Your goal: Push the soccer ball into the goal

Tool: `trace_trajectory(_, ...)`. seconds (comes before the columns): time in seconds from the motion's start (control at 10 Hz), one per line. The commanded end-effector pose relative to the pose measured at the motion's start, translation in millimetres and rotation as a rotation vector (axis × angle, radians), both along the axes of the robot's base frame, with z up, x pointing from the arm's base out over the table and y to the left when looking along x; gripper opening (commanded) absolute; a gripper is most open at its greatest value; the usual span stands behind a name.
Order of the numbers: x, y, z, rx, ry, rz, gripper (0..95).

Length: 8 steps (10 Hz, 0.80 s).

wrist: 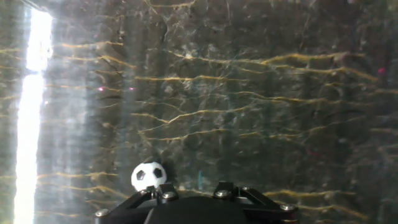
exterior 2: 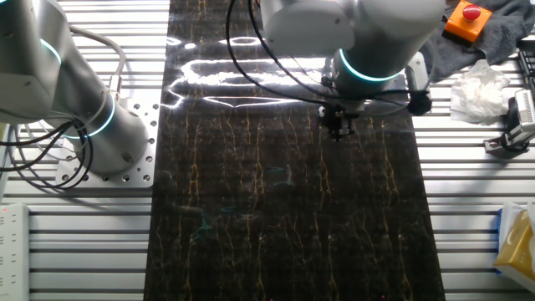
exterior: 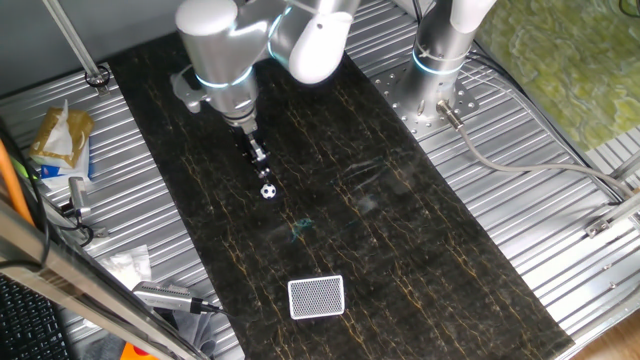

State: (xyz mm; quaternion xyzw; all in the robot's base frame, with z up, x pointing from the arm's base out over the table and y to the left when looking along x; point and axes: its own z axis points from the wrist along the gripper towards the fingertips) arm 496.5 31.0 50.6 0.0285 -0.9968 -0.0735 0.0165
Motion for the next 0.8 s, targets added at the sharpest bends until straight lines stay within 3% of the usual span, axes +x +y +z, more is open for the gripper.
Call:
trace_trajectory(0.1, -3.1, 9.8, -4.2, 0.019, -0.001, -0.027, 38.0)
trace_trajectory(0.8, -1.7, 34.3, -12.3, 0.052, -0.006, -0.073, 38.0)
